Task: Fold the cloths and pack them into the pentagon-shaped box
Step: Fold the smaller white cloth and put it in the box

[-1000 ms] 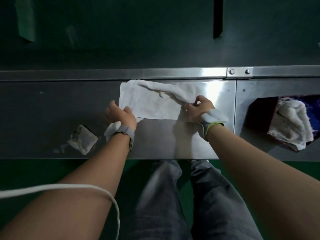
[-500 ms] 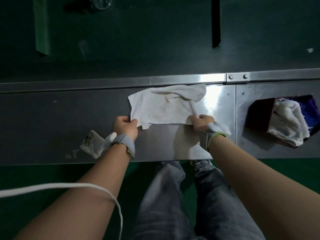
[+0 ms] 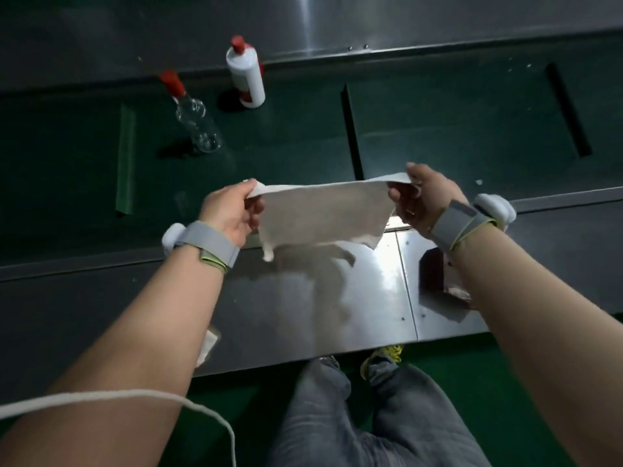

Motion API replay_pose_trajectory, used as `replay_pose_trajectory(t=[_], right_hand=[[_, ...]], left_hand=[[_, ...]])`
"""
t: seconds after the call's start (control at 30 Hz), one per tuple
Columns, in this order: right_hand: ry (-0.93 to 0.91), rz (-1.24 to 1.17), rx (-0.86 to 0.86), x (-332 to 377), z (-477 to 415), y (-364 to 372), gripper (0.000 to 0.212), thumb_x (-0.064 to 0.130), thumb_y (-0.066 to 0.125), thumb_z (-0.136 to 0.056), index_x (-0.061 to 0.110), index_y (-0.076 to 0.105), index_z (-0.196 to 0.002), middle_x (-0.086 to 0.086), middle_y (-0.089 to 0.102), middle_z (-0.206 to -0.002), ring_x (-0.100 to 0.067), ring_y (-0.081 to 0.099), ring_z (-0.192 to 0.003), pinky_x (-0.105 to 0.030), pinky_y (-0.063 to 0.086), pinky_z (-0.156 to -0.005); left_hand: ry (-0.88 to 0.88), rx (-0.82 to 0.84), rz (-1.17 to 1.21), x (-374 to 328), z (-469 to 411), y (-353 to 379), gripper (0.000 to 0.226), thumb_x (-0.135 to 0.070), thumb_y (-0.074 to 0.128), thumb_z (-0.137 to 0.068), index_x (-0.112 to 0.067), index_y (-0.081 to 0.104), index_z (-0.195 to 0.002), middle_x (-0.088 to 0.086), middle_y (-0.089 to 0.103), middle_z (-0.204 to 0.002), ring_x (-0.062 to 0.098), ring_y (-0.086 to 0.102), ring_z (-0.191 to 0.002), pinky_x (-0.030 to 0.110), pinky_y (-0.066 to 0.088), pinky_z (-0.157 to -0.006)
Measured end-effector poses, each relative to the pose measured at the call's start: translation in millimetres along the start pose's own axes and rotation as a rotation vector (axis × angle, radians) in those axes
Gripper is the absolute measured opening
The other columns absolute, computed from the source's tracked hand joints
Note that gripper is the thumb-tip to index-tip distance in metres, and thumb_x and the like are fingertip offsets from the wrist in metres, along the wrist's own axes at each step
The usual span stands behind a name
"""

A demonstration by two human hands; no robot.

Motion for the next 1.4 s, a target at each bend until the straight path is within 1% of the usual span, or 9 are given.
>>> replay_pose_trajectory(t=[0.17, 0.33, 0.67, 0.8, 0.87, 1.0, 1.1, 1.23, 1.4], right_hand=[[-0.064, -0.03, 0.04, 37.6, 20.3, -9.0, 0.013, 0.03, 0.055, -0.089, 0.02, 0.051, -0.083, 0.003, 0.063, -0.048, -0.01, 0.063, -0.05, -0.016, 0.043, -0.045], [0.01, 0.012, -0.012, -4.3, 16.5, -35.3, 0.011, 0.029, 0.057, -0.085, 0.019, 0.057, -0.088, 0.002, 0.067, -0.054, -0.01, 0.063, -0.047, -0.014, 0.043, -0.044], [0.449, 0.409, -0.159, -215.4, 0.6, -127.8, 0.016, 0.019, 0.06, -0.088, 0.004, 0.061, -0.086, -0.008, 0.071, -0.058, -0.02, 0.064, -0.046, -0.025, 0.045, -0.047], [0.53, 0.734, -0.142, -272.7, 6.2, -162.9, 0.025, 0.032, 0.074, -0.079, 0.008, 0.071, -0.084, -0.01, 0.072, -0.077, -0.028, 0.069, -0.074, -0.041, 0.057, -0.079], [0.537, 0.742, -0.188, -284.6, 5.9, -169.9, 0.025, 0.038, 0.073, -0.079, 0.015, 0.069, -0.073, -0.005, 0.072, -0.066, -0.026, 0.069, -0.066, -0.037, 0.058, -0.071], [0.49, 0.596, -0.162, -280.5, -17.6, -160.3, 0.022, 0.027, 0.061, -0.089, 0.008, 0.06, -0.08, 0.001, 0.065, -0.05, -0.012, 0.062, -0.042, -0.019, 0.049, -0.042], [0.441, 0.498, -0.178, -259.3, -44.6, -147.8, 0.018, 0.026, 0.061, -0.088, 0.008, 0.06, -0.086, -0.003, 0.067, -0.064, -0.012, 0.064, -0.05, -0.02, 0.051, -0.045], [0.36, 0.388, -0.2, -230.4, -68.9, -119.5, 0.027, 0.035, 0.064, -0.084, 0.009, 0.063, -0.078, 0.002, 0.07, -0.056, -0.015, 0.064, -0.055, -0.023, 0.049, -0.05], [0.287, 0.388, -0.123, -228.0, -71.3, -100.4, 0.034, 0.041, 0.061, -0.088, 0.01, 0.066, -0.101, -0.005, 0.074, -0.089, -0.022, 0.071, -0.075, -0.029, 0.055, -0.059]], left_hand=[[0.107, 0.03, 0.027, -33.9, 27.1, 17.1, 0.003, -0.02, 0.062, -0.088, -0.018, 0.06, -0.086, -0.003, 0.058, -0.062, 0.002, 0.055, -0.041, 0.012, 0.032, -0.039], [0.093, -0.012, -0.064, 6.5, 28.3, 4.0, 0.012, -0.019, 0.062, -0.089, -0.021, 0.053, -0.08, -0.001, 0.054, -0.064, 0.002, 0.053, -0.04, 0.013, 0.031, -0.037], [-0.321, -0.129, -0.28, 222.8, 7.9, -78.7, 0.013, -0.01, 0.054, -0.093, -0.016, 0.051, -0.082, 0.005, 0.054, -0.065, 0.001, 0.051, -0.035, 0.013, 0.03, -0.035], [-0.47, -0.205, -0.329, 285.1, 12.4, -108.2, 0.014, -0.01, 0.059, -0.09, -0.016, 0.052, -0.079, 0.004, 0.057, -0.067, -0.001, 0.054, -0.034, 0.01, 0.031, -0.033], [-0.499, -0.219, -0.284, 297.3, 10.6, -110.5, 0.013, -0.009, 0.061, -0.089, -0.015, 0.054, -0.079, 0.005, 0.059, -0.067, 0.001, 0.056, -0.035, 0.01, 0.03, -0.033], [-0.437, -0.275, -0.207, 286.9, -6.6, -100.2, 0.012, -0.006, 0.06, -0.088, -0.015, 0.052, -0.083, 0.005, 0.062, -0.06, 0.007, 0.057, -0.039, 0.011, 0.031, -0.032], [-0.353, -0.307, -0.138, 267.6, -28.2, -89.2, 0.017, -0.004, 0.058, -0.088, -0.018, 0.05, -0.082, 0.006, 0.06, -0.068, 0.003, 0.056, -0.036, 0.011, 0.034, -0.033], [-0.21, -0.301, -0.132, 237.5, -58.9, -72.8, 0.012, -0.008, 0.058, -0.089, -0.018, 0.053, -0.084, 0.006, 0.062, -0.073, 0.003, 0.059, -0.041, 0.014, 0.04, -0.037], [-0.114, -0.332, -0.323, 230.0, -72.5, -68.5, 0.035, -0.033, 0.067, -0.082, -0.015, 0.055, -0.11, 0.006, 0.067, -0.093, 0.023, 0.066, -0.083, 0.034, 0.055, -0.072]])
Point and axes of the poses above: each hand's wrist, its own z-axis away from the middle knuckle, its own y-axis out of the palm, x = y × z, the point moved 5 cm from there along -z, towards the middle knuckle
